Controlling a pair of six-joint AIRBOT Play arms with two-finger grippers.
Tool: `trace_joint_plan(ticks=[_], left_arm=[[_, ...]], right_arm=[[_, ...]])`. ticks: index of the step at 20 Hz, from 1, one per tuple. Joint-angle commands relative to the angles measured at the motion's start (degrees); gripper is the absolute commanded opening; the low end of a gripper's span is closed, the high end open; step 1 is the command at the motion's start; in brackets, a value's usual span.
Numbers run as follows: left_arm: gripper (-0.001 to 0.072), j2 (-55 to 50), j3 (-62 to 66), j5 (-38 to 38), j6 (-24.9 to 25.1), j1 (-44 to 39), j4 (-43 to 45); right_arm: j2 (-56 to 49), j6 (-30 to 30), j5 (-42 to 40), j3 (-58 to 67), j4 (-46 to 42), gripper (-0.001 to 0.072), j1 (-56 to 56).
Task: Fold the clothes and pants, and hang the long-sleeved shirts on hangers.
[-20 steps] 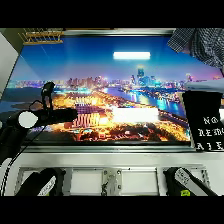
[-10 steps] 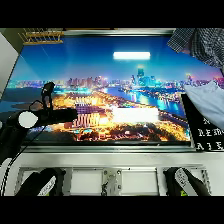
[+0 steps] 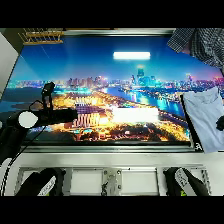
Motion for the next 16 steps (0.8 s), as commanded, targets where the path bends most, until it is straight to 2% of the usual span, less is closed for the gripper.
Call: trace_joint_plan(ticks=[1, 4, 6, 8, 12, 16], left_arm=[[0.0006, 0.0, 0.0, 0.0, 0.0, 0.0, 0.0], [0.0005, 0.0, 0.0, 0.0, 0.0, 0.0, 0.0], [0.0005, 0.0, 0.0, 0.3, 0.0, 0.0, 0.0], [0.0005, 0.0, 0.0, 0.6, 0.0, 0.0, 0.0], [0.0005, 0.0, 0.0, 0.6, 0.0, 0.0, 0.0], [0.0005, 0.0, 0.0, 0.5, 0.0, 0.0, 0.0]], right_arm=[[3.1, -0.3, -5.6, -0.4, 3.9, 0.0596, 0.3], [11.1, -7.3, -16.0, -0.4, 19.6, 0.0596, 4.0], [14.0, -13.2, -17.6, -0.5, 30.6, 0.0596, 8.9], [14.4, -17.8, -16.9, -0.6, 37.7, 0.0596, 16.5], [11.0, -18.2, -16.9, -1.0, 38.2, 0.0594, 32.0], [6.9, -18.2, -16.7, -1.0, 38.3, 0.0586, 39.2]])
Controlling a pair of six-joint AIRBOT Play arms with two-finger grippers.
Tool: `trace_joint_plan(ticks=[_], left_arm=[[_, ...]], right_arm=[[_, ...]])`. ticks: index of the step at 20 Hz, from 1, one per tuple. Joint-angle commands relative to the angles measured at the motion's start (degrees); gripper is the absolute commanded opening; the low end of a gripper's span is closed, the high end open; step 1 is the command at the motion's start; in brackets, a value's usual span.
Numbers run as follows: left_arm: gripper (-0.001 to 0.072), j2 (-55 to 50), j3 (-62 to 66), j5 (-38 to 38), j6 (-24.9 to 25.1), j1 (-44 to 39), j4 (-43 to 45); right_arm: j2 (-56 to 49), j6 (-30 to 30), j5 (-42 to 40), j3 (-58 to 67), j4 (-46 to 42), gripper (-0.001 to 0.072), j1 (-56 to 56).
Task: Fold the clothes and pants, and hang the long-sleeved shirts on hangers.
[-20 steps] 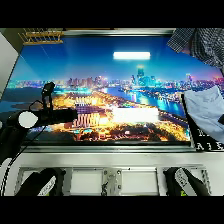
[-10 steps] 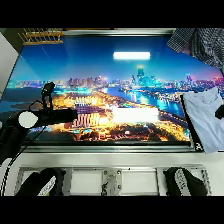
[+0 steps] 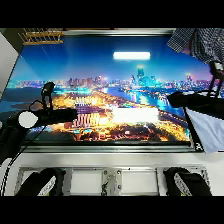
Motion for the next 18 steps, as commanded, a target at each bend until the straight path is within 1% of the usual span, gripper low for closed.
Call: trace_joint_plan(ticks=[1, 2, 3, 4, 5, 18], left_arm=[[0.0005, 0.0, 0.0, 0.0, 0.0, 0.0, 0.0], [0.0005, 0.1, 0.0, 0.0, 0.0, 0.0, 0.0], [0.0005, 0.1, 0.0, 0.0, 0.0, 0.0, 0.0], [0.0005, 0.1, 0.0, 0.0, 0.0, 0.0, 0.0], [0.0005, 0.0, 0.0, 0.0, 0.0, 0.0, 0.0], [0.0005, 0.0, 0.0, 0.0, 0.0, 0.0, 0.0]], right_arm=[[-3.0, -0.8, -0.2, 0.0, 1.6, 0.0584, 6.6], [-3.6, -0.8, -0.2, 0.0, 1.6, 0.0529, 7.0], [-3.9, -0.8, -0.1, 0.0, 1.7, 0.0322, 7.1], [-4.0, -0.8, 0.1, 0.0, 1.8, 0.0097, 7.1], [-4.0, -0.8, 0.2, 0.0, 1.8, 0.0020, 7.1], [-4.0, -0.8, 0.2, 0.0, 1.8, 0.0020, 7.1]])
